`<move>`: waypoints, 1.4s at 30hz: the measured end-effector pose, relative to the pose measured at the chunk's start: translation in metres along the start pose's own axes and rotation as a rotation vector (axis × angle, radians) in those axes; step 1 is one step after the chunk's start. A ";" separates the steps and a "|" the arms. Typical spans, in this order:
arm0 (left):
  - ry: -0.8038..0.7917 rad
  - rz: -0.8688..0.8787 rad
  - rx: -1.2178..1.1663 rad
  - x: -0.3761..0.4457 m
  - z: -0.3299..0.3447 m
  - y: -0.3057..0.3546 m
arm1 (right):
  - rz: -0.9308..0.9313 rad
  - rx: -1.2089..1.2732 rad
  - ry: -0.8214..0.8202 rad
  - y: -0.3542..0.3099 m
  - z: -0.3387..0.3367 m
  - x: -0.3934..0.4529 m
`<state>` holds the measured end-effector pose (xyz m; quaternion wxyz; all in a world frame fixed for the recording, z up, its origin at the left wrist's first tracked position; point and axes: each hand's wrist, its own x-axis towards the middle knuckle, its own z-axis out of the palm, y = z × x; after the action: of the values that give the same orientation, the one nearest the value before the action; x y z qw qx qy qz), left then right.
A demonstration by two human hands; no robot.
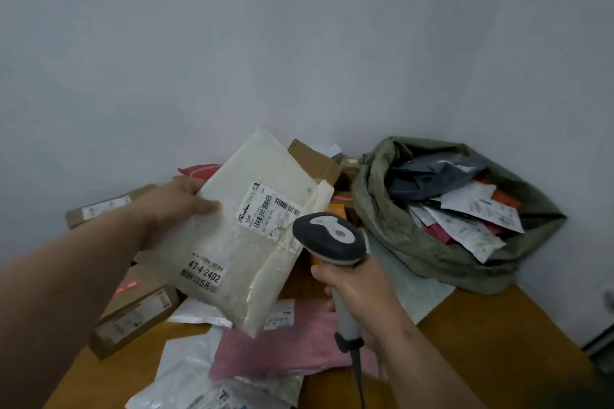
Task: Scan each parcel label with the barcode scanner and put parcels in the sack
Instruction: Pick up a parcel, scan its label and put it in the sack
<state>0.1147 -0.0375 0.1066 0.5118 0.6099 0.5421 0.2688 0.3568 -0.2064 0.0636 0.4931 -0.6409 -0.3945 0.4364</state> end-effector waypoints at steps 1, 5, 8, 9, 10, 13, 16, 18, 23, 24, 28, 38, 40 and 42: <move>-0.004 0.010 -0.026 0.009 0.009 0.004 | 0.016 0.024 0.043 0.001 -0.006 0.005; -0.074 0.053 -0.109 0.041 0.050 0.024 | 0.072 0.128 0.187 0.006 -0.031 0.019; -0.109 0.037 -0.188 0.064 0.081 0.039 | 0.106 0.216 0.312 0.014 -0.057 0.029; -0.126 0.028 -0.210 0.071 0.091 0.045 | 0.127 0.268 0.351 0.018 -0.067 0.034; -0.151 0.019 -0.226 0.077 0.103 0.052 | 0.151 0.317 0.390 0.021 -0.076 0.037; -0.223 -0.012 -0.291 0.094 0.139 0.067 | 0.128 0.421 0.472 0.034 -0.106 0.047; -0.282 -0.013 -0.330 0.116 0.181 0.084 | 0.119 0.538 0.402 0.035 -0.137 0.062; -0.309 -0.014 -0.329 0.135 0.211 0.099 | 0.116 0.639 0.306 0.031 -0.159 0.077; -0.307 0.017 -0.220 0.200 0.296 0.148 | 0.052 0.582 0.297 0.020 -0.232 0.139; -0.289 0.032 -0.192 0.214 0.312 0.161 | 0.061 0.568 0.319 0.017 -0.248 0.155; -0.139 0.103 -0.129 0.279 0.365 0.199 | 0.108 0.606 0.420 0.016 -0.310 0.219; 0.142 0.011 0.695 0.375 0.373 0.149 | 0.198 0.420 0.395 0.012 -0.364 0.339; 0.125 0.049 0.658 0.378 0.376 0.151 | 0.177 0.283 0.373 0.006 -0.367 0.357; 0.276 0.107 0.499 0.378 0.376 0.163 | 0.155 0.116 0.341 0.001 -0.370 0.372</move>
<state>0.6107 0.2098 0.0453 0.2524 0.7025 0.6229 0.2341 0.8222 0.0350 0.0480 0.5539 -0.7044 -0.2288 0.3804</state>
